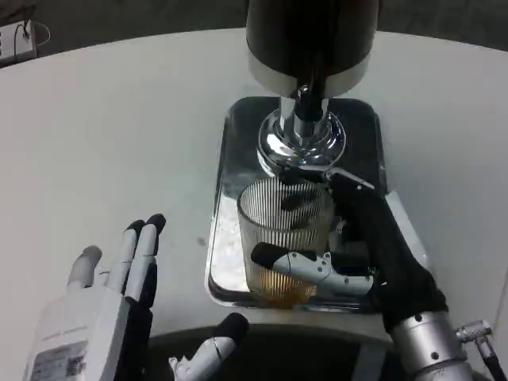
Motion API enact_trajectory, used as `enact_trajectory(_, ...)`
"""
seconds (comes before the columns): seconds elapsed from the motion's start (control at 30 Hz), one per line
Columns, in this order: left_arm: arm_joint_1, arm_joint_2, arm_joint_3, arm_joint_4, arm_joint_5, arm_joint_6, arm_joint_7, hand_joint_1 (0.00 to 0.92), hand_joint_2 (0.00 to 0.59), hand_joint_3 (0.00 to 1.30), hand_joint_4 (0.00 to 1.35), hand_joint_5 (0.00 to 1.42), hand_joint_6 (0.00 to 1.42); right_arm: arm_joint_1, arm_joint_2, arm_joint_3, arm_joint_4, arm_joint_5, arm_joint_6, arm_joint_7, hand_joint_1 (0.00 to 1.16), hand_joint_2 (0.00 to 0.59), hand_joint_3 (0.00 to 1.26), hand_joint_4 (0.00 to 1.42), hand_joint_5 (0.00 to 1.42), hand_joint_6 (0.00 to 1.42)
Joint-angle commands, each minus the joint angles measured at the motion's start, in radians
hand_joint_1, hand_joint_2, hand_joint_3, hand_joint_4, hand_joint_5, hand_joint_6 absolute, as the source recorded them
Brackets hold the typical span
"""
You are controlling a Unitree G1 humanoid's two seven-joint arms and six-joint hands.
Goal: Grasp the cup under the faucet to collect the drink, then remove the cup.
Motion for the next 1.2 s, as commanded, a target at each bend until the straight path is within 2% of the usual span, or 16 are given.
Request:
enact_trajectory(0.03,0.010,0.003,-0.002,0.011,-0.002,-0.010,0.011,0.000,0.171,0.04,0.00,0.15,0.00,0.047,0.003,0.009,-0.069,0.009,-0.016,0.013,1.16,0.074,0.79,1.01,1.22,1.42)
enact_trajectory(0.2,0.013,0.004,-0.003,0.009,-0.007,-0.019,0.019,0.000,0.171,0.04,0.00,0.15,0.00,0.093,0.002,-0.003,-0.143,0.032,-0.016,0.032,1.16,0.073,0.79,1.01,1.22,1.42)
enact_trajectory(0.4,0.027,0.001,-0.010,-0.003,0.002,-0.039,0.039,0.000,0.171,0.04,0.00,0.15,0.00,0.187,-0.009,-0.039,-0.311,0.105,-0.017,0.073,1.16,0.073,0.79,1.01,1.22,1.42)
enact_trajectory(0.67,0.050,0.007,-0.033,-0.058,0.051,-0.057,0.032,0.000,0.164,0.02,0.00,0.14,0.00,0.262,-0.043,-0.079,-0.467,0.181,-0.045,0.127,1.16,0.076,0.79,1.01,1.21,1.42)
enact_trajectory(0.9,0.085,0.003,-0.055,-0.148,0.100,-0.079,0.004,0.000,0.147,0.00,0.00,0.12,0.00,0.310,-0.086,-0.099,-0.541,0.199,-0.102,0.168,1.16,0.081,0.78,1.02,1.20,1.42)
enact_trajectory(1.2,0.120,-0.003,-0.089,-0.265,0.171,-0.113,-0.108,0.000,0.122,0.00,0.00,0.10,0.00,0.317,-0.103,-0.130,-0.589,0.210,-0.154,0.184,1.16,0.083,0.78,1.02,1.19,1.42)
